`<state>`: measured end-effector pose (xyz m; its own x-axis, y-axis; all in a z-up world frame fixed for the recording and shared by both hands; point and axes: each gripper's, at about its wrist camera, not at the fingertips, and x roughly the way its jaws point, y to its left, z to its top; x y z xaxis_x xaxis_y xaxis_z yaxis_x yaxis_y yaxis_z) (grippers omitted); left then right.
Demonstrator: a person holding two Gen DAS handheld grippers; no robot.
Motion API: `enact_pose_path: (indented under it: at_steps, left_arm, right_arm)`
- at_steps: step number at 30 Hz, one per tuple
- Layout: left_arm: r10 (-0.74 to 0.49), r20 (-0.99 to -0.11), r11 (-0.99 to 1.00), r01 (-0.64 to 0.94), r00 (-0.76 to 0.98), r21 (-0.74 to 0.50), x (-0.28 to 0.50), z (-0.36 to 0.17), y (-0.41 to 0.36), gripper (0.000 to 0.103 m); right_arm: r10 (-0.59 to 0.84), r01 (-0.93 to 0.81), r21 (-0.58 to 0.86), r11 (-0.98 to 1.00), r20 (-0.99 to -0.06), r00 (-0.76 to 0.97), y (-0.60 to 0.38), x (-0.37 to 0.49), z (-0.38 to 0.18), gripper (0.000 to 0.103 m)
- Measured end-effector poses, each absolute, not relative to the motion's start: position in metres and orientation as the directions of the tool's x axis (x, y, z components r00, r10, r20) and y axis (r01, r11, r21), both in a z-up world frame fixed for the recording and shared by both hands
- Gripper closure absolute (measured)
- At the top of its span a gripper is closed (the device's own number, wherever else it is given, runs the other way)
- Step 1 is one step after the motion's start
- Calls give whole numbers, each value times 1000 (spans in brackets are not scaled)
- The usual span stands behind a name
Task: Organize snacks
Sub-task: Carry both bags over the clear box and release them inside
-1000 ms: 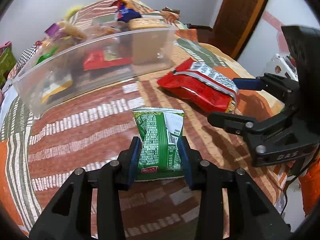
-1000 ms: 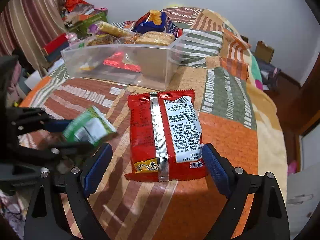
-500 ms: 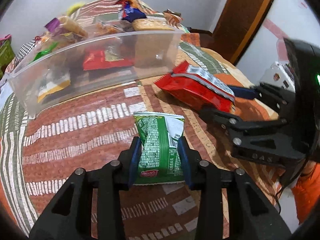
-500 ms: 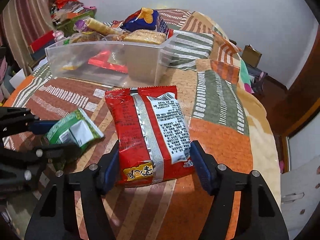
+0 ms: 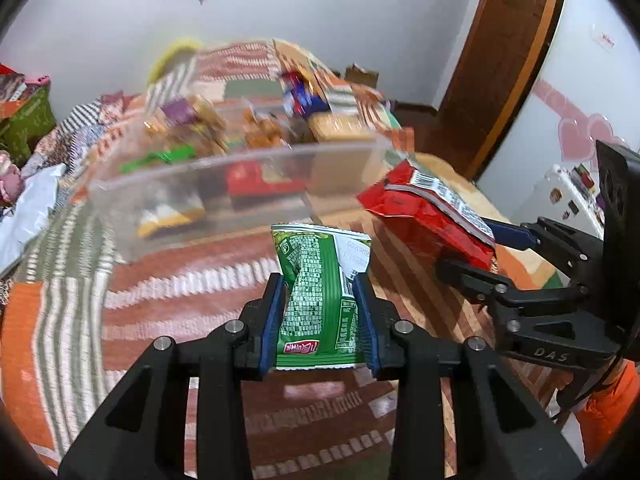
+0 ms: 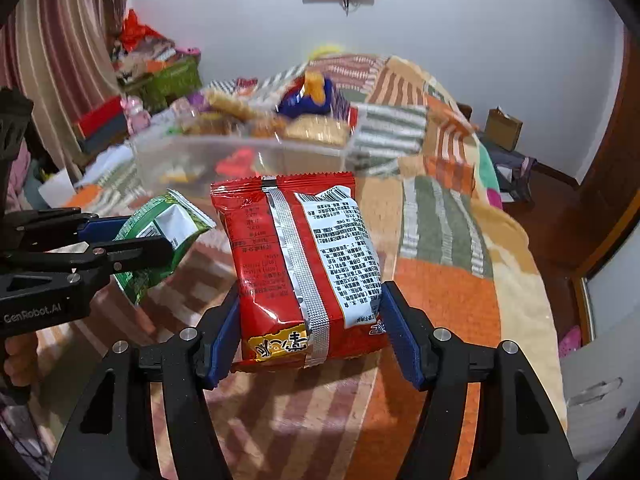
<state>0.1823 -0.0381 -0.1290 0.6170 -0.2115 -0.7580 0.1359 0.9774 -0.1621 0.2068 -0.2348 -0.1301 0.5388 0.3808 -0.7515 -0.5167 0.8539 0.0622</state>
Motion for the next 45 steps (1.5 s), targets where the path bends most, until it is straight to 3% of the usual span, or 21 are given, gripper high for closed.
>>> enact_pose_path:
  at_steps: [16,28,45]
  left_arm:
    - [-114,-682,988,9,723,-156,208,-90,42,69]
    - [-26,-721,988,-93,692,-124,271,-115,86,68]
    - [-81,-732,984,-64,677,-167,299,-136,86,68]
  right_arm:
    - [451,-529,95,843,-660,601,-177,248,-95,41]
    - [465,-545,120,830,-689,556,-116,295,-105,41]
    - [394,-558,25,829,-734,552,-84,309,-129,40]
